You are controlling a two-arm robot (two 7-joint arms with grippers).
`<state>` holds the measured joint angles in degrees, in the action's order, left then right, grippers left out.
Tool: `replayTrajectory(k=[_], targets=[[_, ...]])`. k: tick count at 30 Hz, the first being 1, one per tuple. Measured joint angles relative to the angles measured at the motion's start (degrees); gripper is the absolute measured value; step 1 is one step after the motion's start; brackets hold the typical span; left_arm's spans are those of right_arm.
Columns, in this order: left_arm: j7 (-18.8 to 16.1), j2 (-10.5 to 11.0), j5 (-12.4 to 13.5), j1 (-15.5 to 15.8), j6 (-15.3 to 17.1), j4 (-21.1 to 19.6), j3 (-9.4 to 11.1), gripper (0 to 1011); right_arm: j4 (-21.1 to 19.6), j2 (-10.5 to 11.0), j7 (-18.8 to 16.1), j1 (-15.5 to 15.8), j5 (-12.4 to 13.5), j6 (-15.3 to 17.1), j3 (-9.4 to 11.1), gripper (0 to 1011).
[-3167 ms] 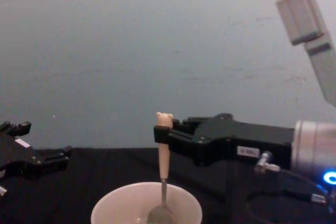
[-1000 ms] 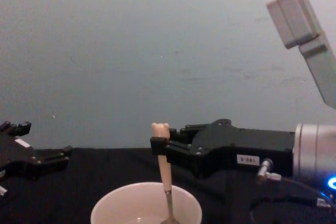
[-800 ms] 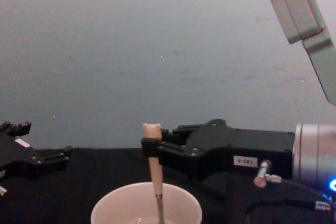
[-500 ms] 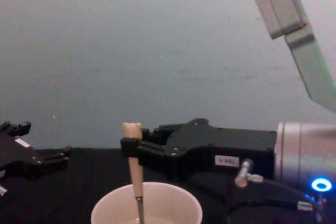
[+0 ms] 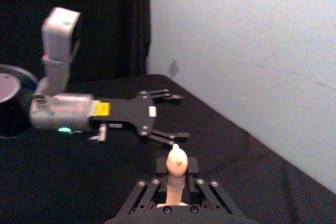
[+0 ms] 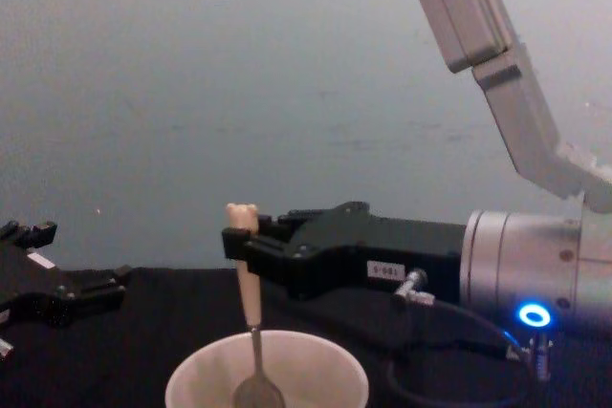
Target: Pick up the stirring spoon with one hand, stir inside the cup, then place it back in its original position.
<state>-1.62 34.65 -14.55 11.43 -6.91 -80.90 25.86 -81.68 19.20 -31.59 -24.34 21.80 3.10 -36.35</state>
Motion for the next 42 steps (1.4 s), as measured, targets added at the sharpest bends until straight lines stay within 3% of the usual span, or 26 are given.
replayTrajectory(k=[9,23,34,42], targets=[[0.0,0.0,0.0,0.0,0.0,0.0,0.0,1001,0.39,-0.31,1.45,0.3,0.75,1.86,1.97,218],[0.0,0.0,0.0,0.0,0.0,0.0,0.0,1001,-3.37,0.54,3.85,2.03,3.04,5.82,4.6,218],[0.0,0.0,0.0,0.0,0.0,0.0,0.0,1001,-8.33,1.22,7.53,3.6,9.7,10.29,9.55,218],[0.0,0.0,0.0,0.0,0.0,0.0,0.0,1001,-10.85,2.24,10.11,4.28,13.76,11.64,12.92,218]])
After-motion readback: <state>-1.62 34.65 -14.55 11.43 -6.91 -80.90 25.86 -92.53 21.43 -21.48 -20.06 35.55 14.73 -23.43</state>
